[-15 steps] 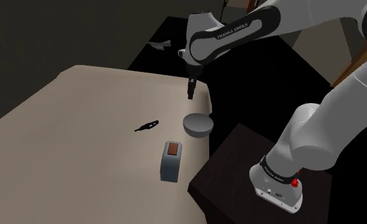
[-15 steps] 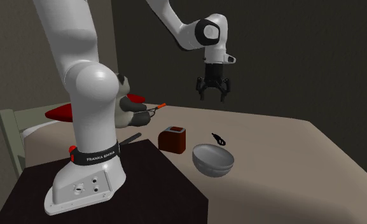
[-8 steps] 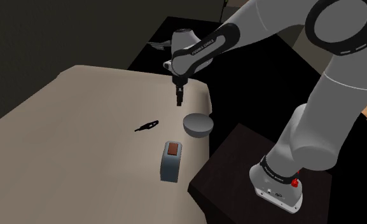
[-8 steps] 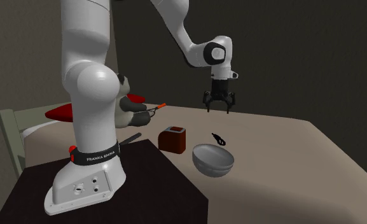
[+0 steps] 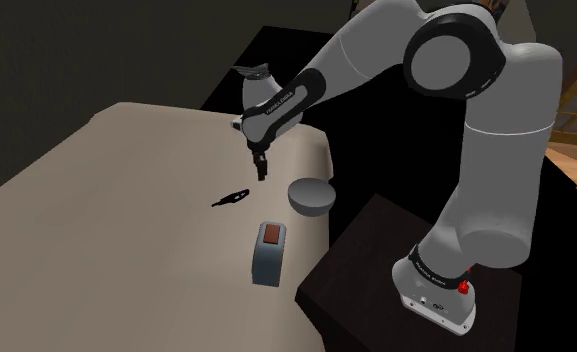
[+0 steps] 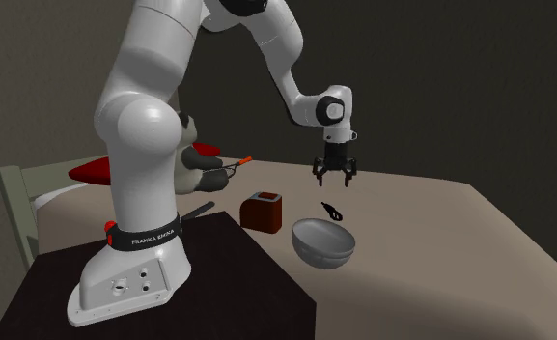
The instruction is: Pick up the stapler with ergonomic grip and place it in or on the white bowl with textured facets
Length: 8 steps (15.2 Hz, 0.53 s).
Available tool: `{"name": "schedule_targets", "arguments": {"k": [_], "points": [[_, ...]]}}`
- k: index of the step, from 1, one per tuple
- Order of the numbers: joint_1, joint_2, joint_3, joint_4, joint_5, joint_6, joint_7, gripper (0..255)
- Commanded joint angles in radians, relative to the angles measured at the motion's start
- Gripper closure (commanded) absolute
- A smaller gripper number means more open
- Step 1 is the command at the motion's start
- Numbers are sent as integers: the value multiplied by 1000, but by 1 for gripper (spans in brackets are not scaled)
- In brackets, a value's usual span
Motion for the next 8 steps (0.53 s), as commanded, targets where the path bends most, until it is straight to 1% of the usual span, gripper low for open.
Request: {"name": "schedule_targets", "arguments": {"k": [1,8], "points": [[-4,71,17,56,0,19,-46,0],[4,315,73,280,-30,51,-165,0]]}}
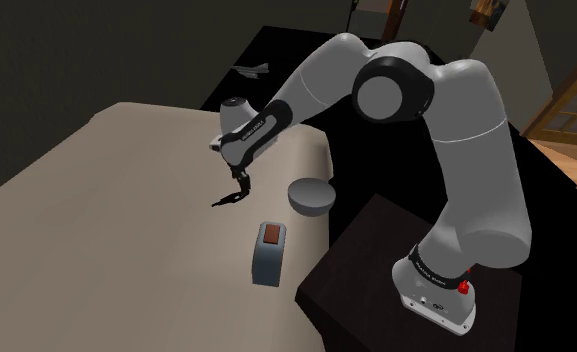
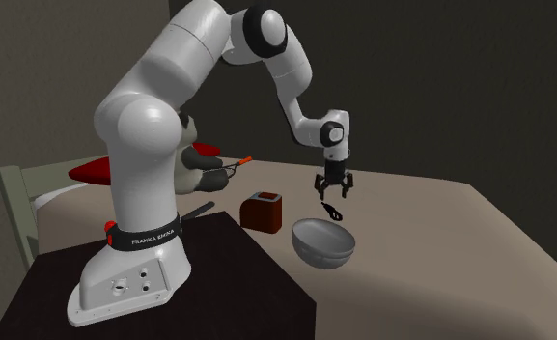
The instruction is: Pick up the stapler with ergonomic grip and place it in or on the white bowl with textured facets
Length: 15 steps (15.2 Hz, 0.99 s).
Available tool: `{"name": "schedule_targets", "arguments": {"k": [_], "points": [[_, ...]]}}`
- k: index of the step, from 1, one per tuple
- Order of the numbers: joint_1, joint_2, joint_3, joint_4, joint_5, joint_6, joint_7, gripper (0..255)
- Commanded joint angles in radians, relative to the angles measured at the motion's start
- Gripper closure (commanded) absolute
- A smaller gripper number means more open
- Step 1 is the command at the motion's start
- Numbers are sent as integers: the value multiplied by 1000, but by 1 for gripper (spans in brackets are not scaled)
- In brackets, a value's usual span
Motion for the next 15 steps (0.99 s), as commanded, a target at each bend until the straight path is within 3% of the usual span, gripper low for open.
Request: {"name": "schedule_targets", "arguments": {"k": [1,3,15], "points": [[6,68,15,68,-12,4,-31,0],[13,139,28,142,-26,3,-62,0],[14,233,29,190,-27,50,-65,0]]}}
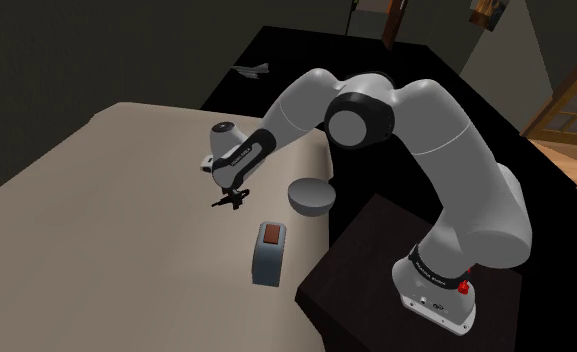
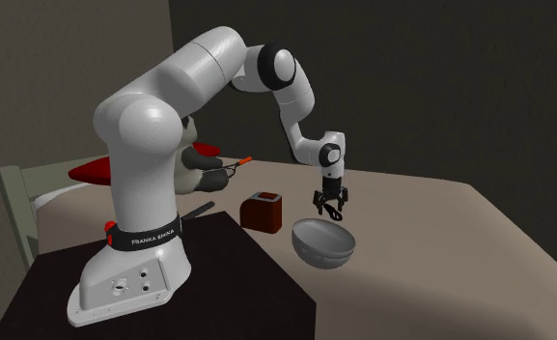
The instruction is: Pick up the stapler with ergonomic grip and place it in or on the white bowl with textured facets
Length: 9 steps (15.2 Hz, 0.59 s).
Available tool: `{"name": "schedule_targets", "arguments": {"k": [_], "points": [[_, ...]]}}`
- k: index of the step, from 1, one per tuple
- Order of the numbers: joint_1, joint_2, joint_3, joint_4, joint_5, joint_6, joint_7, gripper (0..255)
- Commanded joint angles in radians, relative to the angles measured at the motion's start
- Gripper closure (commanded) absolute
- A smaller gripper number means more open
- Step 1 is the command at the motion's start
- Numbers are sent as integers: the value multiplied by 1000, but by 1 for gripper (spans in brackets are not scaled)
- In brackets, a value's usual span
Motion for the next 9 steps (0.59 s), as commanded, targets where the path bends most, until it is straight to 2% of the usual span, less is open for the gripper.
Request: {"name": "schedule_targets", "arguments": {"k": [1,4,5,9], "points": [[0,1,0,1,0,0,0,0],[0,1,0,1,0,0,0,0],[0,1,0,1,0,0,0,255],[0,1,0,1,0,0,0,255]]}}
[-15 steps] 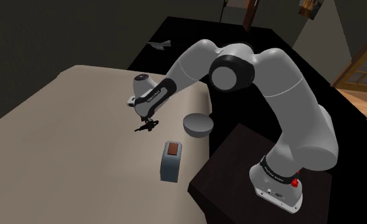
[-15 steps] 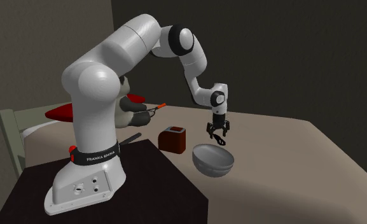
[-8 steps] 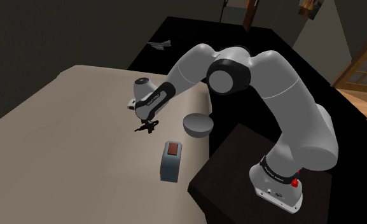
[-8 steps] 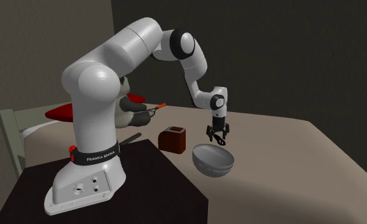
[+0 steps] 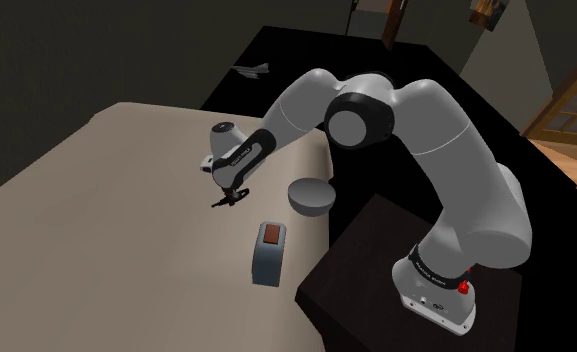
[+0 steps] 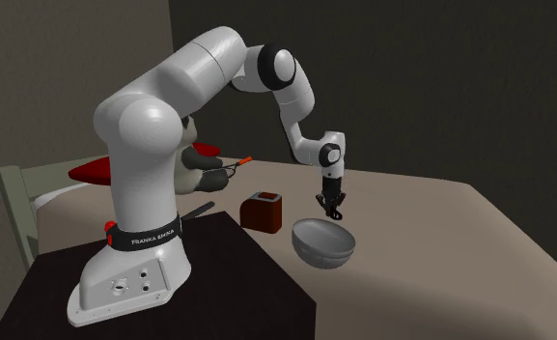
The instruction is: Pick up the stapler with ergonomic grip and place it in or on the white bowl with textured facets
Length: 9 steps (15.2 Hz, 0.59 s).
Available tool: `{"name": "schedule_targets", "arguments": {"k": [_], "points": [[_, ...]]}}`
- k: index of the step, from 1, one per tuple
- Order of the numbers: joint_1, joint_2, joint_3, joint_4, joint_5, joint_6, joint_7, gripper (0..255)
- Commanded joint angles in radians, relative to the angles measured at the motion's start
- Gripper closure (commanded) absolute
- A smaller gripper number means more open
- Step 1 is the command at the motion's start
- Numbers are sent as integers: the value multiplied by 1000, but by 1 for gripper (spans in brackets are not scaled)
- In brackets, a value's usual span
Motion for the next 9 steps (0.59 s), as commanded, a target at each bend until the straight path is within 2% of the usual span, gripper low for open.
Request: {"name": "schedule_targets", "arguments": {"k": [1,9], "points": [[0,0,0,0,0,0,0,255],[0,-46,0,-23,0,-24,0,255]]}}
